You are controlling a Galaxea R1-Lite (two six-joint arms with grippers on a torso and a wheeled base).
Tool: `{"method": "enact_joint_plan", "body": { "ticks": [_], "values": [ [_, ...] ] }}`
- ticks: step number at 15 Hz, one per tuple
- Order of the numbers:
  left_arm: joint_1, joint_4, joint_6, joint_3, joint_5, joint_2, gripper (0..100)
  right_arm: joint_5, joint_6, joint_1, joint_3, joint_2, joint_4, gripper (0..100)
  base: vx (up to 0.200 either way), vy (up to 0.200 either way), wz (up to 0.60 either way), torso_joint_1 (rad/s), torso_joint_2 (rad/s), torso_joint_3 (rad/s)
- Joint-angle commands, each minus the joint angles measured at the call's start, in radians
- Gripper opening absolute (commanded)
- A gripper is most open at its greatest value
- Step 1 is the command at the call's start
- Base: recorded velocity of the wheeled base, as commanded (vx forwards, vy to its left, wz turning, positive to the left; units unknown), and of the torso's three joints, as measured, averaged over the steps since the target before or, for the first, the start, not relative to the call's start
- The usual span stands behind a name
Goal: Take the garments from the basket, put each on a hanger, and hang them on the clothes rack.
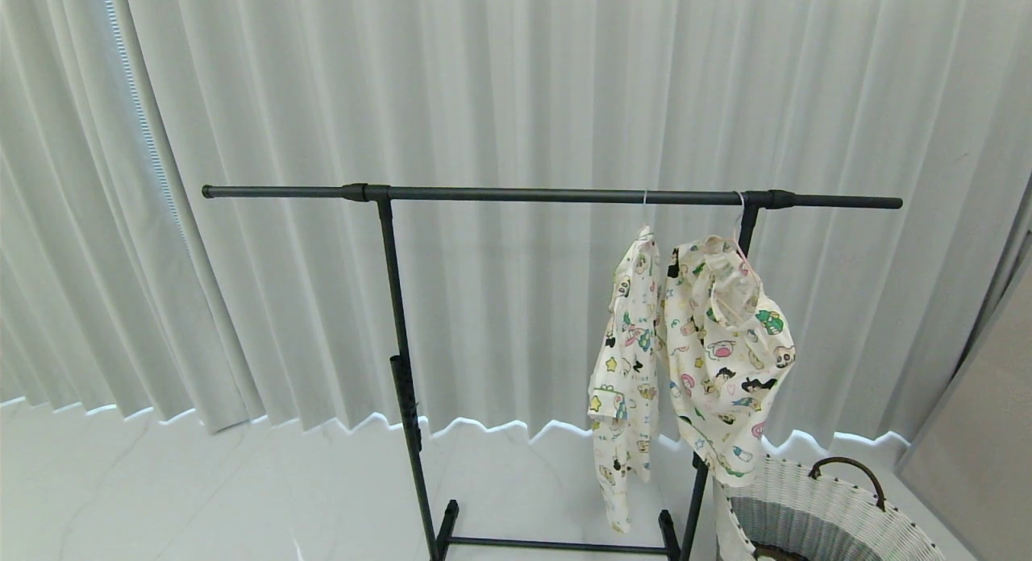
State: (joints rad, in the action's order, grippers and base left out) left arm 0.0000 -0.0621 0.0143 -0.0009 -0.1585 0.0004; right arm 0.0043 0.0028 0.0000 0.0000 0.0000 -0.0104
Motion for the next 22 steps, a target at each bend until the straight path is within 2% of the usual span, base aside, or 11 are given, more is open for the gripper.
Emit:
{"method": "enact_joint_plan", "body": {
  "ticks": [1,3,6,10,13,22],
  "values": [
    [0.002,-0.022,0.000,0.001,-0.019,0.000,100,0.000,0.000,0.000,0.000,0.000,0.000,100,0.000,0.000,0.00,0.000,0.00,0.000],
    [0.002,0.031,-0.014,0.001,-0.004,0.000,100,0.000,0.000,0.000,0.000,0.000,0.000,100,0.000,0.000,0.00,0.000,0.00,0.000],
    [0.002,0.042,0.009,0.001,0.114,0.000,100,0.000,0.000,0.000,0.000,0.000,0.000,100,0.000,0.000,0.00,0.000,0.00,0.000],
    [-0.002,0.059,-0.036,0.001,0.137,0.000,100,0.000,0.000,0.000,0.000,0.000,0.000,100,0.000,0.000,0.00,0.000,0.00,0.000],
    [0.000,0.061,0.018,0.001,0.134,0.000,100,0.000,0.000,0.002,0.000,0.000,0.000,100,0.000,0.000,0.00,0.000,0.00,0.000],
    [0.002,0.061,0.016,0.001,0.134,0.000,100,0.000,0.002,0.002,0.000,0.000,0.000,100,0.000,0.000,0.00,0.000,0.00,0.000]
  ]
}}
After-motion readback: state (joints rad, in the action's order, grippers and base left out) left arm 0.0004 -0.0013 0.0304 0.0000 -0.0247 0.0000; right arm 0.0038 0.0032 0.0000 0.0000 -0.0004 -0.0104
